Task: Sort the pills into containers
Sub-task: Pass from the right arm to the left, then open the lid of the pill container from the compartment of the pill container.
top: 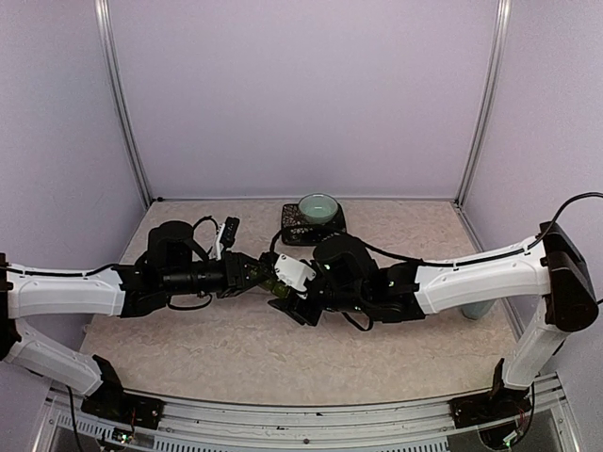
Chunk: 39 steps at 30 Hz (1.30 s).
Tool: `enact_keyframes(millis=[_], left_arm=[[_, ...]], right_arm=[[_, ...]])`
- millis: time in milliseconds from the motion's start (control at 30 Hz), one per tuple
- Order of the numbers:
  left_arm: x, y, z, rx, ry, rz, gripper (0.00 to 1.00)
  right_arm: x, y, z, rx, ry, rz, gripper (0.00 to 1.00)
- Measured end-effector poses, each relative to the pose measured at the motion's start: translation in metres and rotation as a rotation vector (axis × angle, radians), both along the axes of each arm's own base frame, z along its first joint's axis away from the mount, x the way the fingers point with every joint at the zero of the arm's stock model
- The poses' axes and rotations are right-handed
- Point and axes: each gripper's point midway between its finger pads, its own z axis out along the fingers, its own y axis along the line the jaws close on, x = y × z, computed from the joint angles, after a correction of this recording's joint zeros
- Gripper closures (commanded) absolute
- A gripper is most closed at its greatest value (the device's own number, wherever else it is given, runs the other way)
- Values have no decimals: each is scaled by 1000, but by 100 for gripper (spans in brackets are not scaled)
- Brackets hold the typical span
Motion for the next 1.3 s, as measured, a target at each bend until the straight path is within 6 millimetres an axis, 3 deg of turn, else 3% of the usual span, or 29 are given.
enact_keyframes(millis=[233, 467, 600, 900, 1300], left_arm=[[0, 2, -7, 35, 13, 3, 82], [1, 2, -8, 44, 16, 8, 82], [1, 3, -9, 52, 19, 11, 82], [-1, 2, -11, 56, 26, -2, 82], [1, 2, -10, 80, 15, 1, 83]], right_arm=[[0, 3, 7, -7, -2, 10, 41], [-1, 5, 12, -18, -7, 22, 58], [0, 6, 11, -30, -9, 23, 51], [-1, 4, 4, -60, -9, 26, 51], [0, 3, 3, -69, -9, 23, 72]])
